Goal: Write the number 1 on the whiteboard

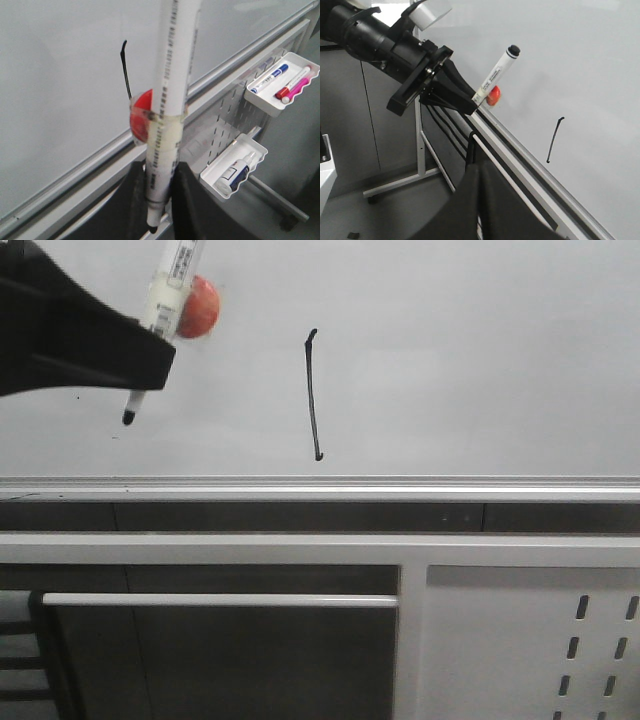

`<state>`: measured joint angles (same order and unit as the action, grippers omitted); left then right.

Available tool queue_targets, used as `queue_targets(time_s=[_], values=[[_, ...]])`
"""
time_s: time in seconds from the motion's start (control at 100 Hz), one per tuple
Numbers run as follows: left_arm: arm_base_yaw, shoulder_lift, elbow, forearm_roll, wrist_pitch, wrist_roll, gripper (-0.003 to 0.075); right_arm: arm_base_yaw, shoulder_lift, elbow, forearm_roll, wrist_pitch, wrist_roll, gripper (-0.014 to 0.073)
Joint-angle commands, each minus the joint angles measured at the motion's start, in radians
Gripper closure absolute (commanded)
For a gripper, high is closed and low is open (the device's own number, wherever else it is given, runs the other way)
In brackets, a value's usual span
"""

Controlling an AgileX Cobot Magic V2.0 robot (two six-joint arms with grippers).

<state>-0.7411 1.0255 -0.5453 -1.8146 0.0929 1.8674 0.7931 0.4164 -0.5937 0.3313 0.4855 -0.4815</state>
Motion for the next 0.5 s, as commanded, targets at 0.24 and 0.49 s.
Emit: queue_targets(time_s=[0.24, 0.49], values=[[-0.01, 0.013, -0.093, -0.036, -0.015, 0.067, 0.0738, -0.007, 0.005, -0.026, 0.002, -0.079, 0.001, 0.0644], [-0.01, 0.03, -0.093, -0.036, -0.032, 0.064, 0.0738, -0.007, 0.005, -0.026, 0.0, -0.074, 0.001, 0.0644]])
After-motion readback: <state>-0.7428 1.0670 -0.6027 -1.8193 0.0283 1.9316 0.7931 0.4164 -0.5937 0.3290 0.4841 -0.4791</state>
